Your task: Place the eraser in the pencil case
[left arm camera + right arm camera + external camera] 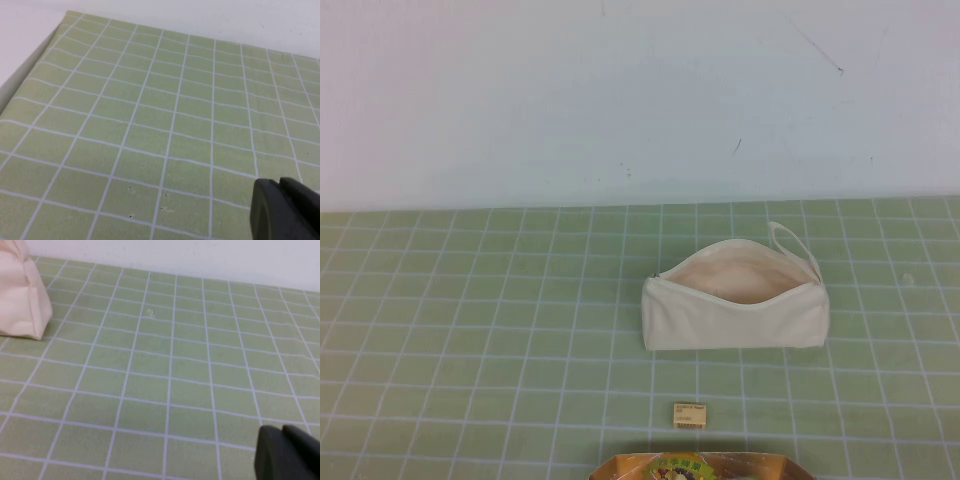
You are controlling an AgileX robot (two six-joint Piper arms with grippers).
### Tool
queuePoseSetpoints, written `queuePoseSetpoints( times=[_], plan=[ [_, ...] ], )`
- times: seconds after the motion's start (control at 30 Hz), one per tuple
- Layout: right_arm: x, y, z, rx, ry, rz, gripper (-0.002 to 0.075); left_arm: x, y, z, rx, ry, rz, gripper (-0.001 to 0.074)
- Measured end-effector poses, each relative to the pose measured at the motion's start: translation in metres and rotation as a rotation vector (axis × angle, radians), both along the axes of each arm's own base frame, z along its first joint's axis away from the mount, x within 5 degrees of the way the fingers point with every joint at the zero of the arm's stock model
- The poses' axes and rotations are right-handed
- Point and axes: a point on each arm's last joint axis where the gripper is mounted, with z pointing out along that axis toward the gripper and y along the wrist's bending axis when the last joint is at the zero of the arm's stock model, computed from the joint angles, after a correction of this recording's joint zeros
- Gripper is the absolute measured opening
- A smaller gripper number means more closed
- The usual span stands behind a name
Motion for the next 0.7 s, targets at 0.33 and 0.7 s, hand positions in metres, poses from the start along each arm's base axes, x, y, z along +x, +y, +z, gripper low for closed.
queuePoseSetpoints(
  times=[0.33,0.7],
  plan=[
    [0.0,0.0,0.0,0.0,0.0,0.0,-0.0001,0.0,0.0,0.0,0.0,0.0,0.0,-0.0001],
    [0.0,0.0013,0.0,0.039,-0.001,0.003,-0.0001,0.0,0.0,0.0,0.0,0.0,0.0,-0.0001]
  ],
)
